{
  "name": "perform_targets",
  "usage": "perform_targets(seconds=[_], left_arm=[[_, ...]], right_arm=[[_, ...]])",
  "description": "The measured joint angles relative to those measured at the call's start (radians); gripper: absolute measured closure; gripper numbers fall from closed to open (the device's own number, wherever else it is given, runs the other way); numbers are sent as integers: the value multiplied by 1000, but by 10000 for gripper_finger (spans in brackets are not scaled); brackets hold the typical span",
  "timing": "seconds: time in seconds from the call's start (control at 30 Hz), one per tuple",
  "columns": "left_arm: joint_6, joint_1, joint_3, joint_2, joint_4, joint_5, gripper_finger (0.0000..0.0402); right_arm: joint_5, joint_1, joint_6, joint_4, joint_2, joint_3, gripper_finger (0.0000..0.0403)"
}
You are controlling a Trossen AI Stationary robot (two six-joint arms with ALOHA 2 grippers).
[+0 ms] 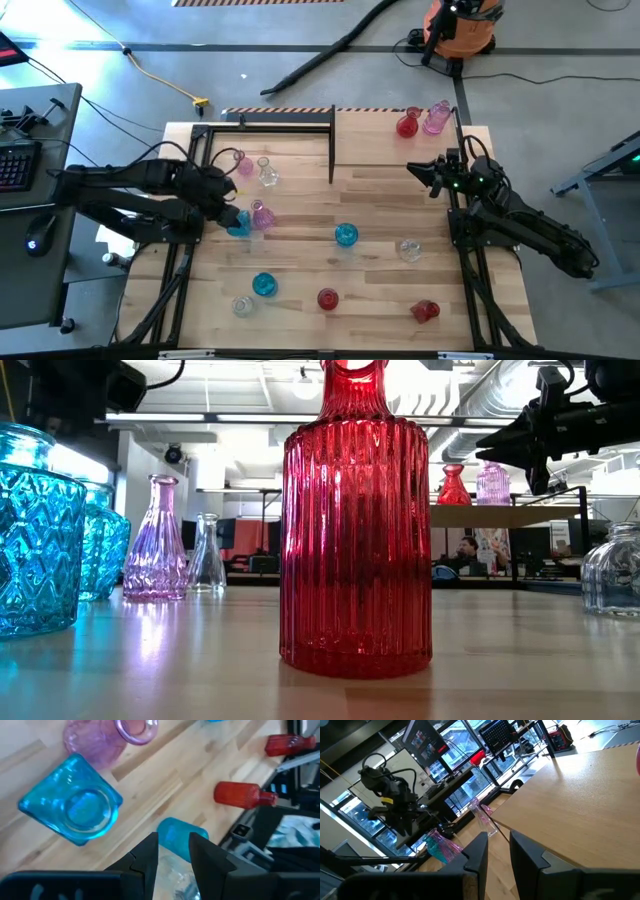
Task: Sort vases onto shelf
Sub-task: Put the top left blue vase on the shelf
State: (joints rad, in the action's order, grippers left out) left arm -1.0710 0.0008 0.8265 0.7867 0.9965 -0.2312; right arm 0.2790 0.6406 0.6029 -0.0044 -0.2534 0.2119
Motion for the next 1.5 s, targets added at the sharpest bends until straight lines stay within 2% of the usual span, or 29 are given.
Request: perform_targets(seconds=[0.2,0.7,1.5], left_arm=[[-2,-17,0,9,25,90,300],[80,-17,0,119,53,154,300],[106,-16,0,197,77,181,300]], right_arm=[[0,0,0,0,0,0,341],[0,0,0,-1,0,0,341],[0,0,0,-10,0,0,341]])
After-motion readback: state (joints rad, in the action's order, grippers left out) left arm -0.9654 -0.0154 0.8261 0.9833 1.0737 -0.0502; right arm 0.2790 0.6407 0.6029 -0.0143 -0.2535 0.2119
